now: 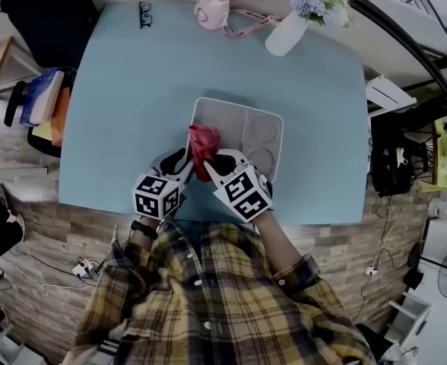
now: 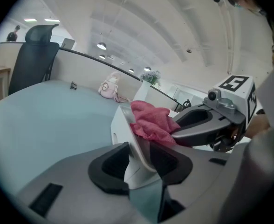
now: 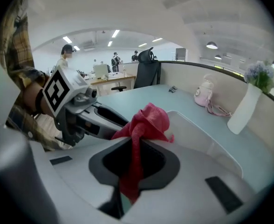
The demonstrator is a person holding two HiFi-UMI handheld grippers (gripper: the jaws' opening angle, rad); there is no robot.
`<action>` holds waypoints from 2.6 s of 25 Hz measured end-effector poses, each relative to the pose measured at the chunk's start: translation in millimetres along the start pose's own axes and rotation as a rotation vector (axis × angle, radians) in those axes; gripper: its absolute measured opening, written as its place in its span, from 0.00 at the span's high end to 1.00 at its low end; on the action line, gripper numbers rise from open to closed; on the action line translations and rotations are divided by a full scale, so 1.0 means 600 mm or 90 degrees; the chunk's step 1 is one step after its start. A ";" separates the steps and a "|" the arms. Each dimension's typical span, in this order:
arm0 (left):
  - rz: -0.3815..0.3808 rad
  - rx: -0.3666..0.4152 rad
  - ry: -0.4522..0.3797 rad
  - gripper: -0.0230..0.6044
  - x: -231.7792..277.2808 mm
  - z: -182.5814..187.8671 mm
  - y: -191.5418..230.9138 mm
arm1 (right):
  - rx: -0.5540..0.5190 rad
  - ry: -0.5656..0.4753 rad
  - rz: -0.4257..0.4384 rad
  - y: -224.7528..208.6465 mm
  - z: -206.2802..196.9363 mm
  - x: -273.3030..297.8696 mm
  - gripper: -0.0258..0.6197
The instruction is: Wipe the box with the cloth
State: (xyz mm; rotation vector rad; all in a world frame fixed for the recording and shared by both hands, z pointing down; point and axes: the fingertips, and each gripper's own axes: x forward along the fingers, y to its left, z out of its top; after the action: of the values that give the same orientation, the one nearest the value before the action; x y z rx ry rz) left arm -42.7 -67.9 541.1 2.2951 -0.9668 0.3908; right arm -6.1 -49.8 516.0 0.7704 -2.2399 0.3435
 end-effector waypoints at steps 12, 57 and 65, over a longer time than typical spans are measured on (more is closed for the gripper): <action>-0.005 0.000 -0.005 0.74 -0.001 0.000 -0.001 | -0.110 0.047 -0.035 0.003 -0.020 0.011 0.89; 0.000 0.009 0.001 0.74 0.001 -0.001 -0.001 | -0.018 0.174 -0.213 -0.130 -0.209 -0.176 0.89; 0.007 0.021 0.003 0.74 0.002 0.000 -0.001 | 0.023 0.187 -0.247 -0.145 -0.239 -0.209 0.89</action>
State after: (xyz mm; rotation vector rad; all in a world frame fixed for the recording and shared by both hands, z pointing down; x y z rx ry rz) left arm -41.5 -68.1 541.1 2.3181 -0.9783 0.4206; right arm 197.4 -0.2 527.3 1.0762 -1.7689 0.2858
